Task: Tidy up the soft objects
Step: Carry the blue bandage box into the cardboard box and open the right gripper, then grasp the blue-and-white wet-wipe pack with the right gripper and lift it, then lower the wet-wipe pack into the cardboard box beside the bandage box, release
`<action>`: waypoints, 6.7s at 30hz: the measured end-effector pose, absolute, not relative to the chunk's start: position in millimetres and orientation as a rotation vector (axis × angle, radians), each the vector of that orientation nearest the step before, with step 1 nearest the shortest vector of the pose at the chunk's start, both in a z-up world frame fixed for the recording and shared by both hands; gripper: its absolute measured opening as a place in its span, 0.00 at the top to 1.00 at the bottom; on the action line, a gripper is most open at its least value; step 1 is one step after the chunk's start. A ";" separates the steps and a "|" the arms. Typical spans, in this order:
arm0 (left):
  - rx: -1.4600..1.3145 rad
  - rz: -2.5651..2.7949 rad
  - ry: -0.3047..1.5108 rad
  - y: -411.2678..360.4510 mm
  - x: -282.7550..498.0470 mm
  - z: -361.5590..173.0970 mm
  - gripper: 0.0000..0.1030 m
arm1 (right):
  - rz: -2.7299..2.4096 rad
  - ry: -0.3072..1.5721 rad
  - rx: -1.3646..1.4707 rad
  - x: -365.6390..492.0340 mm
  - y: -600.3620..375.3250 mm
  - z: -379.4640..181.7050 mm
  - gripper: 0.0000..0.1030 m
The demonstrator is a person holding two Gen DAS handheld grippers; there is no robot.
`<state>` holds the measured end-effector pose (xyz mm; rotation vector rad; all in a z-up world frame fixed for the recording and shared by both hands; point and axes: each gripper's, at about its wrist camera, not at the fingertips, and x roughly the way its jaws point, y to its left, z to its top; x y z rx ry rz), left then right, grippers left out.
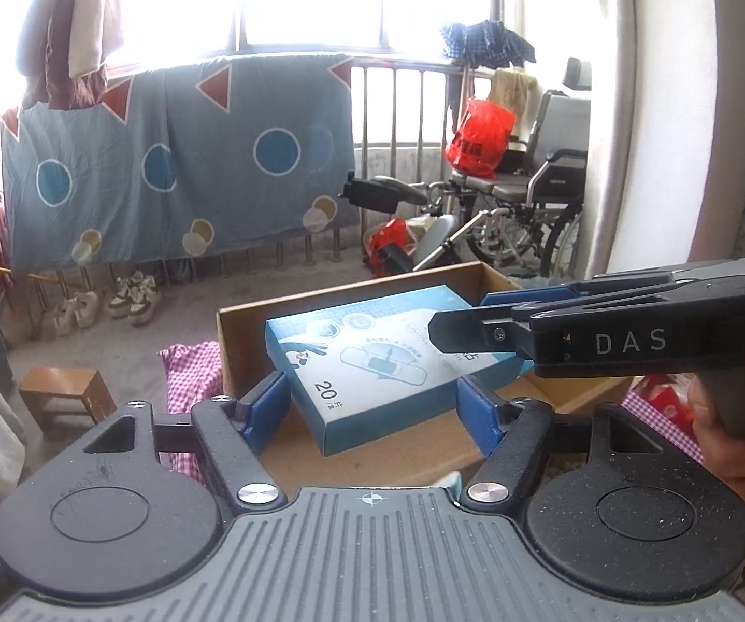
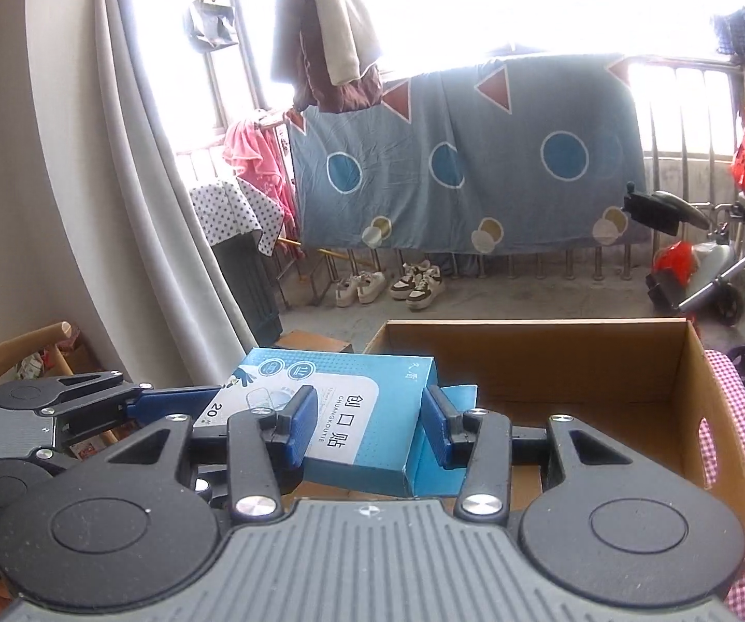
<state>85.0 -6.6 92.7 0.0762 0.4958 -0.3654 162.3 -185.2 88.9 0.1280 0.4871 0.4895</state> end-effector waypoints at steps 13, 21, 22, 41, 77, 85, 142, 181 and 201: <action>0.158 -0.221 0.643 -8.5 229.0 56.7 0.05 | 0.419 0.782 0.127 333.2 -183.6 15.0 0.54; 0.009 -0.186 0.602 50.6 180.1 77.1 0.01 | 0.475 1.226 0.289 379.1 -180.8 -34.7 0.54; 0.003 -0.177 0.591 56.1 172.4 78.5 0.00 | 0.462 1.260 0.288 386.8 -177.3 -41.4 0.54; -0.179 -0.088 0.645 122.2 134.8 43.8 0.00 | 0.336 1.468 0.641 427.3 -172.4 -103.1 0.46; -0.237 -0.201 0.664 105.3 83.9 38.9 0.00 | 0.684 0.996 0.576 260.6 -232.1 66.4 0.34; -0.119 -0.303 0.729 74.3 63.9 29.1 0.00 | 0.635 0.971 0.458 161.5 -231.9 21.4 0.40; -0.014 -0.532 0.813 7.6 56.9 3.6 0.03 | 0.546 0.965 0.324 119.2 -183.1 -31.0 0.63; 0.273 -0.364 0.875 -36.6 266.0 3.4 0.05 | 0.487 1.099 0.300 369.3 -229.4 -50.9 0.64; -0.055 -0.257 0.764 73.1 169.7 32.5 0.01 | 0.399 1.348 0.326 404.7 -190.4 -82.0 0.54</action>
